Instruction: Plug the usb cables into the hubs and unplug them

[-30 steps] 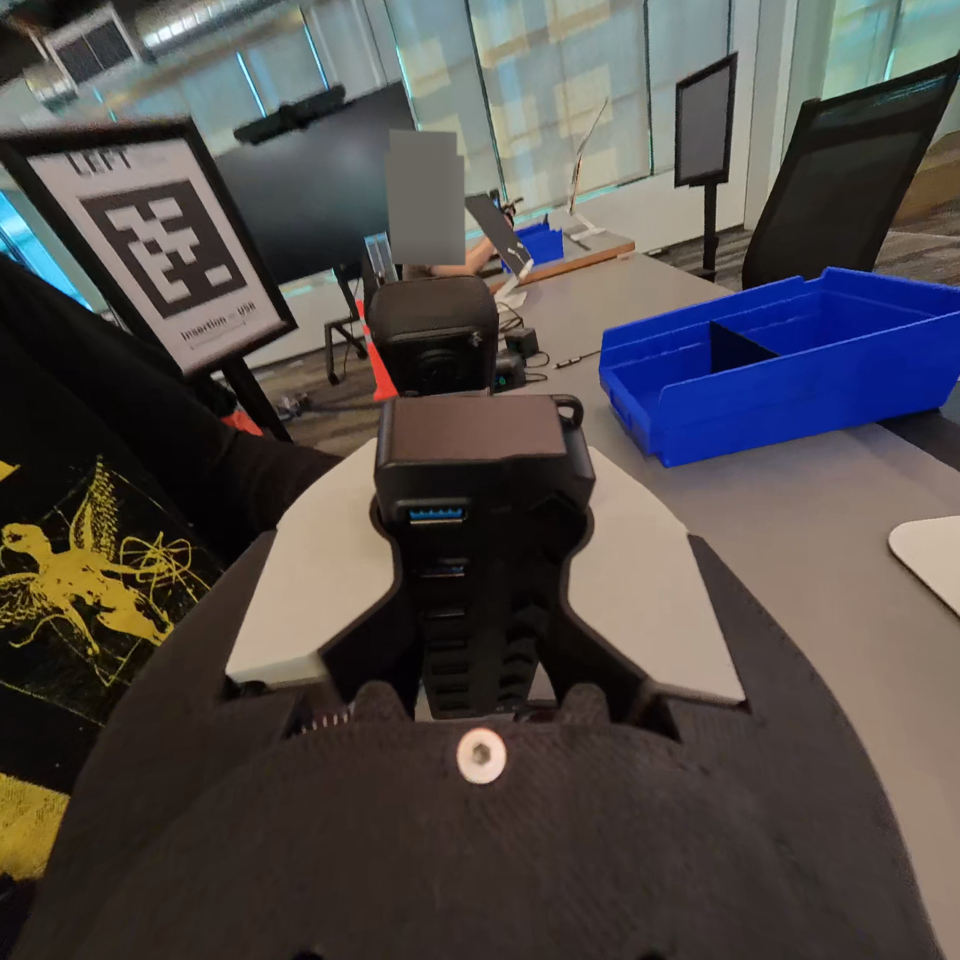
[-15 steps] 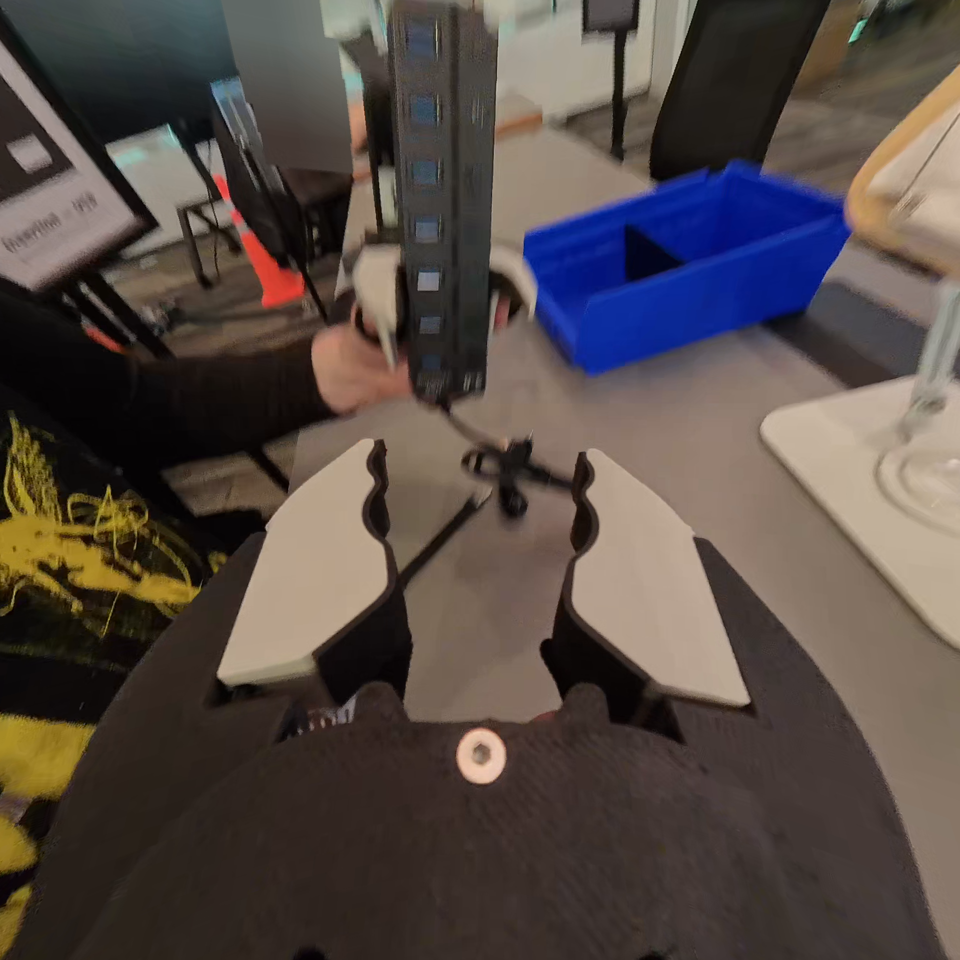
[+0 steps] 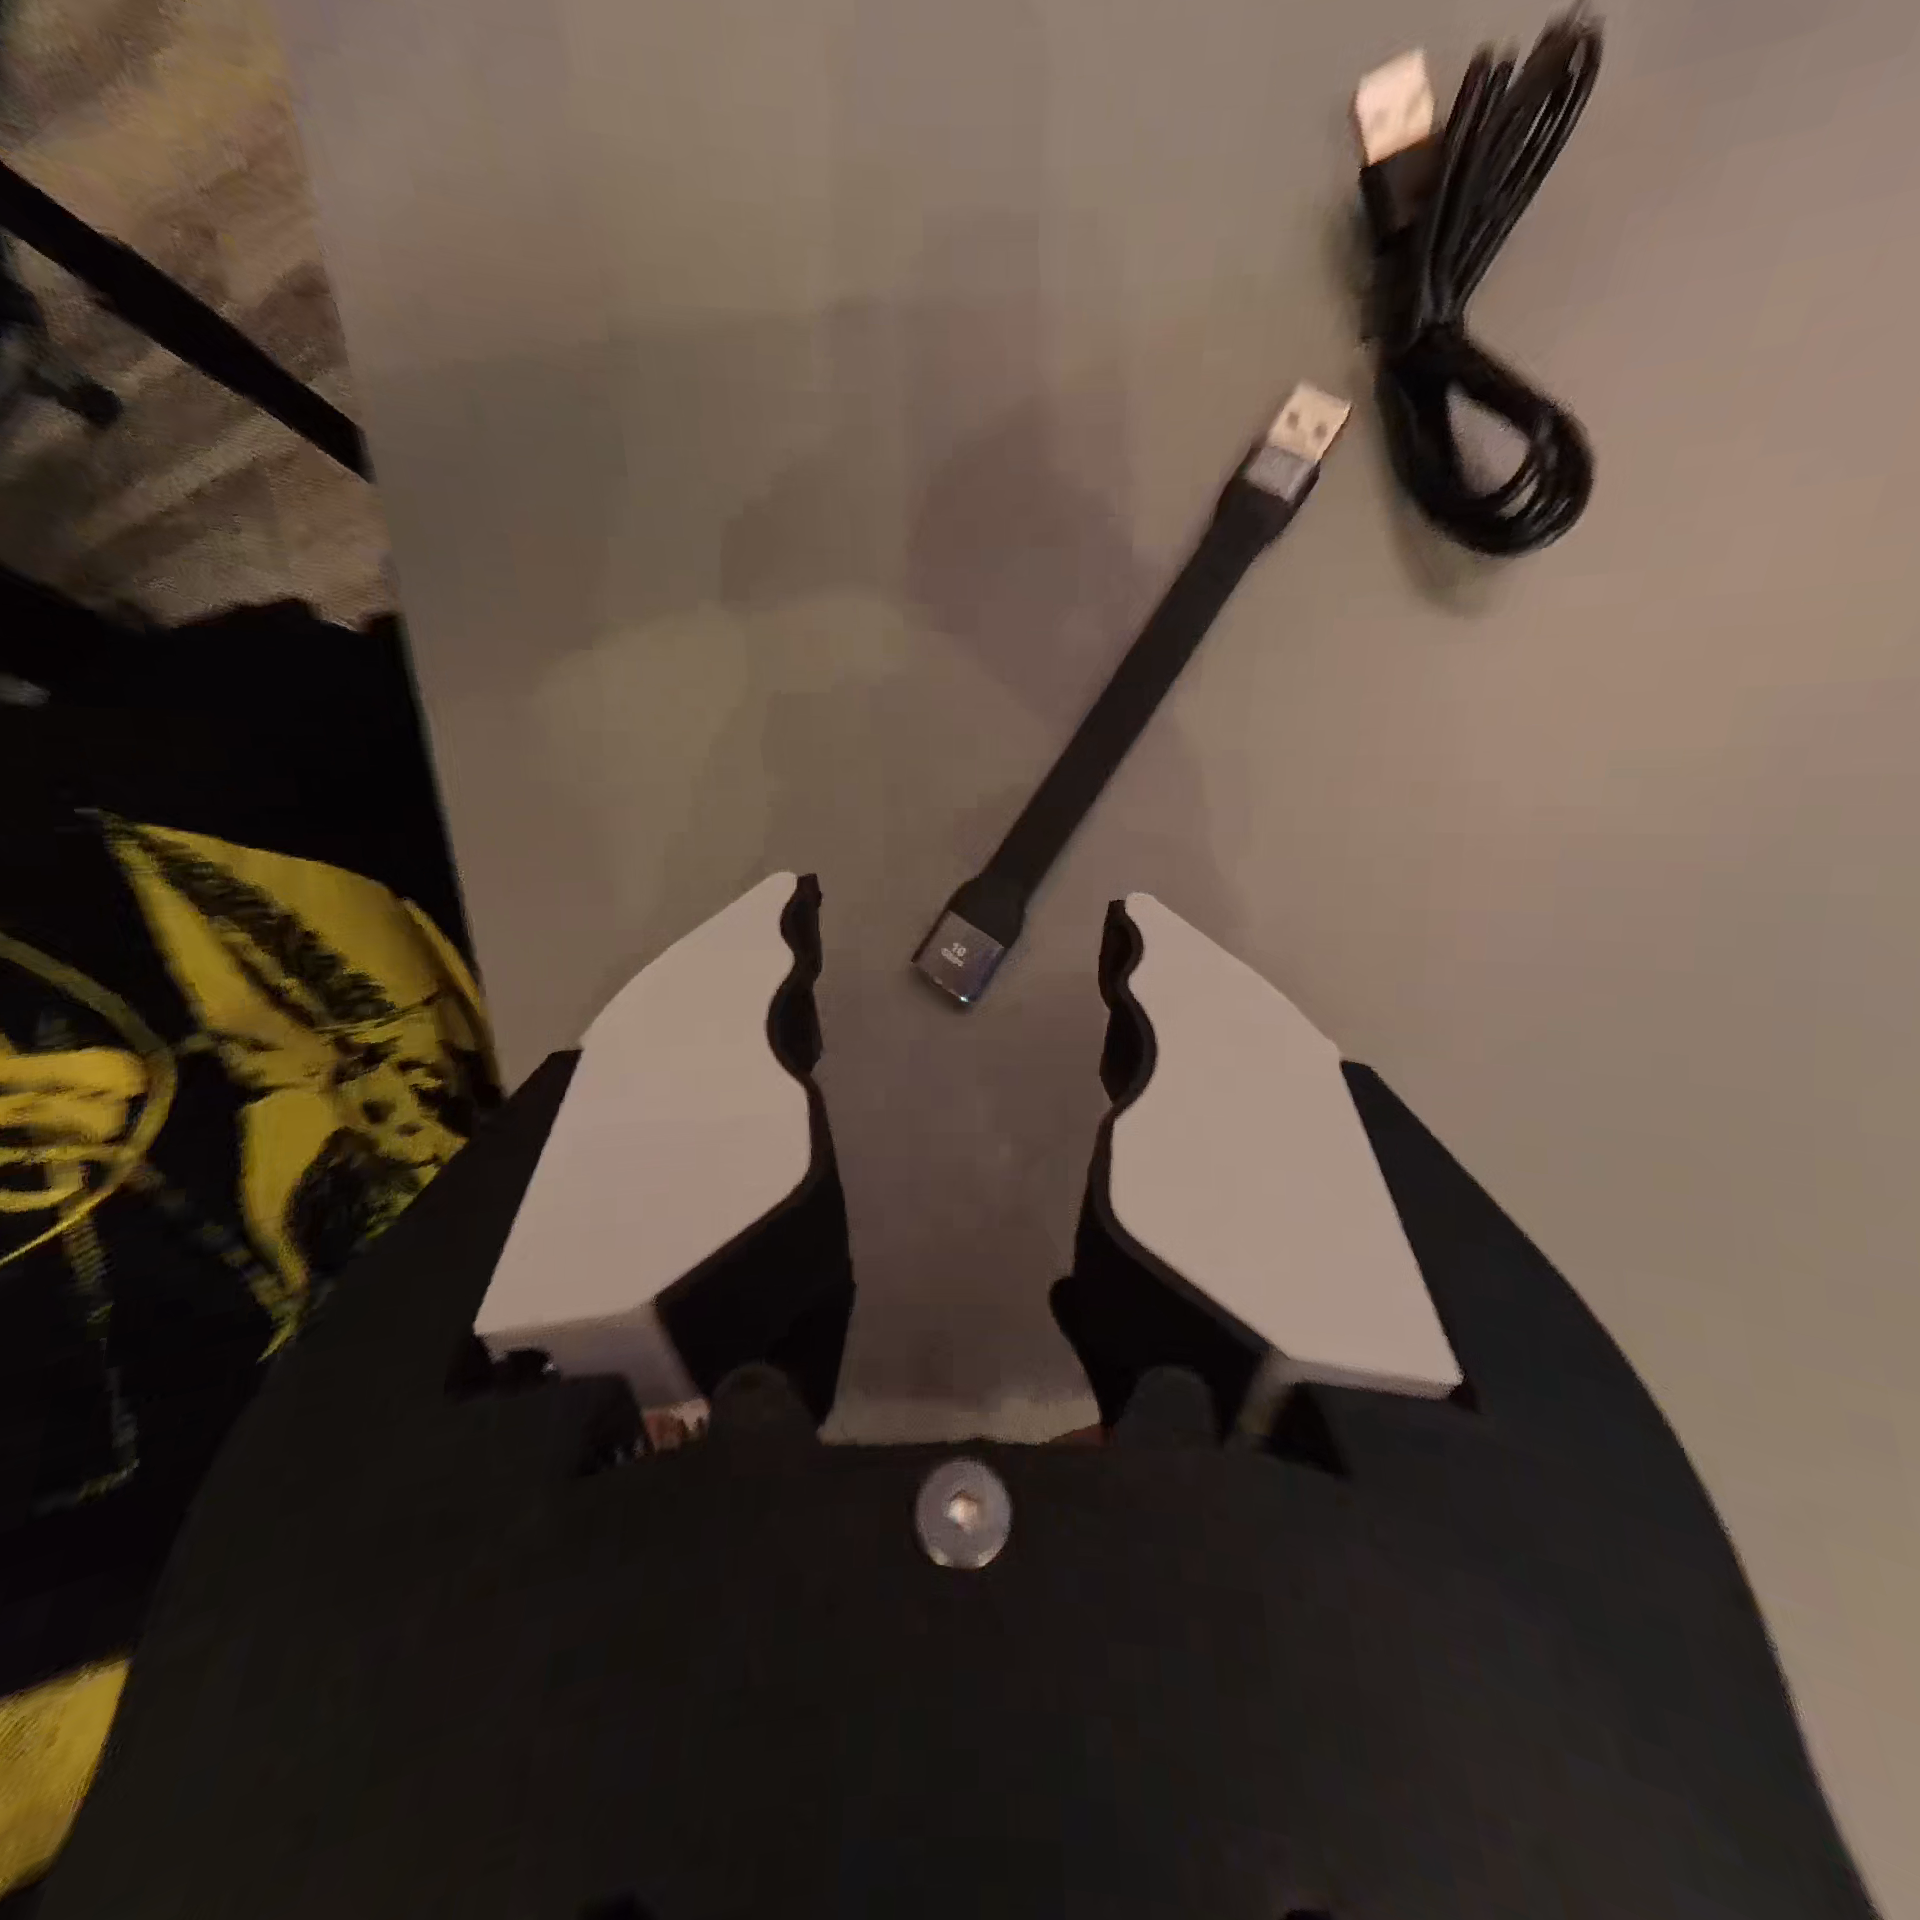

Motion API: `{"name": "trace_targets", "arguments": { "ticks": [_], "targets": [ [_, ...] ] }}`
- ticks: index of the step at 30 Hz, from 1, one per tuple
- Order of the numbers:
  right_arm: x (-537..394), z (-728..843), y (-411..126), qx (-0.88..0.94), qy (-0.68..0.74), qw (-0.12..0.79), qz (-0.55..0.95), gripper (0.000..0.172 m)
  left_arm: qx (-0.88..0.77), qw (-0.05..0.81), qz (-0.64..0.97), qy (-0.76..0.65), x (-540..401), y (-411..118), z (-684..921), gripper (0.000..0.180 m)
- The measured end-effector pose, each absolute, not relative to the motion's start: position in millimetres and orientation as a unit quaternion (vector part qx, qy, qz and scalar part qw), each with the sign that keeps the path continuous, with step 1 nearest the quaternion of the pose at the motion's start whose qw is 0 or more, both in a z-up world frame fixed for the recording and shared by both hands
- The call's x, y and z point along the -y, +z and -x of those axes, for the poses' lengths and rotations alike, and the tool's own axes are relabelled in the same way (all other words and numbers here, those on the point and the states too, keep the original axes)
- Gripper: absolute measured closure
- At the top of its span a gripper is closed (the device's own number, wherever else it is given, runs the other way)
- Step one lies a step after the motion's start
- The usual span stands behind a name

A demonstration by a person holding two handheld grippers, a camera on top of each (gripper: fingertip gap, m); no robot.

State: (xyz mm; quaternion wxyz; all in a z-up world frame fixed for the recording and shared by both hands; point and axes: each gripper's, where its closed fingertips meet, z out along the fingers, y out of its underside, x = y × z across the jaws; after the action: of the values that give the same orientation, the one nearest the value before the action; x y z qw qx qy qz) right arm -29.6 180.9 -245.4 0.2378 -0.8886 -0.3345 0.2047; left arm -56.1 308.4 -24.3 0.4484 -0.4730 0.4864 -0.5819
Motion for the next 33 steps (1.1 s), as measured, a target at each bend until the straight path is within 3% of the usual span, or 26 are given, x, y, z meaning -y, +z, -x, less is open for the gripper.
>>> {"name": "trace_targets", "arguments": {
  "ticks": [1, 3, 6, 9, 11, 13, 16, 20, 25, 33],
  "targets": [
    [-182, 30, -255, 0.34, 0.178, 0.23, 0.894, 0.12, -0.485, 0.452, 0.476, -0.578, -311, -24, 58, 0.115],
    [-187, 29, -266, 0.35, 0.14, 0.232, 0.897, 0.127, -0.483, 0.453, 0.47, -0.584, -312, -19, 62, 0.115],
    [-187, 29, -267, 0.378, 0.144, 0.23, 0.885, 0.155, -0.486, 0.453, 0.469, -0.582, -312, -19, 66, 0.115],
    [-170, 9, -267, 0.429, 0.155, 0.19, 0.87, 0.161, -0.487, 0.45, 0.468, -0.584, -312, -22, 68, 0.115],
    [-162, -15, -267, 0.449, 0.15, 0.161, 0.866, 0.161, -0.488, 0.446, 0.466, -0.588, -312, -23, 68, 0.115],
    [-164, -31, -260, 0.453, 0.135, 0.153, 0.868, 0.138, -0.488, 0.444, 0.467, -0.589, -313, -23, 67, 0.115],
    [-178, -7, -241, 0.472, 0.143, 0.22, 0.842, 0.135, -0.486, 0.443, 0.467, -0.59, -314, -24, 65, 0.115],
    [-203, 10, -260, 0.491, 0.073, 0.24, 0.835, 0.131, -0.487, 0.444, 0.469, -0.588, -314, -25, 64, 0.115],
    [-215, 20, -266, 0.462, 0.116, 0.251, 0.843, 0.154, -0.486, 0.445, 0.471, -0.586, -315, -25, 66, 0.115],
    [-213, 19, -266, 0.45, 0.161, 0.252, 0.842, 0.157, -0.497, 0.433, 0.466, -0.59, -312, -30, 64, 0.115]
  ]
}}
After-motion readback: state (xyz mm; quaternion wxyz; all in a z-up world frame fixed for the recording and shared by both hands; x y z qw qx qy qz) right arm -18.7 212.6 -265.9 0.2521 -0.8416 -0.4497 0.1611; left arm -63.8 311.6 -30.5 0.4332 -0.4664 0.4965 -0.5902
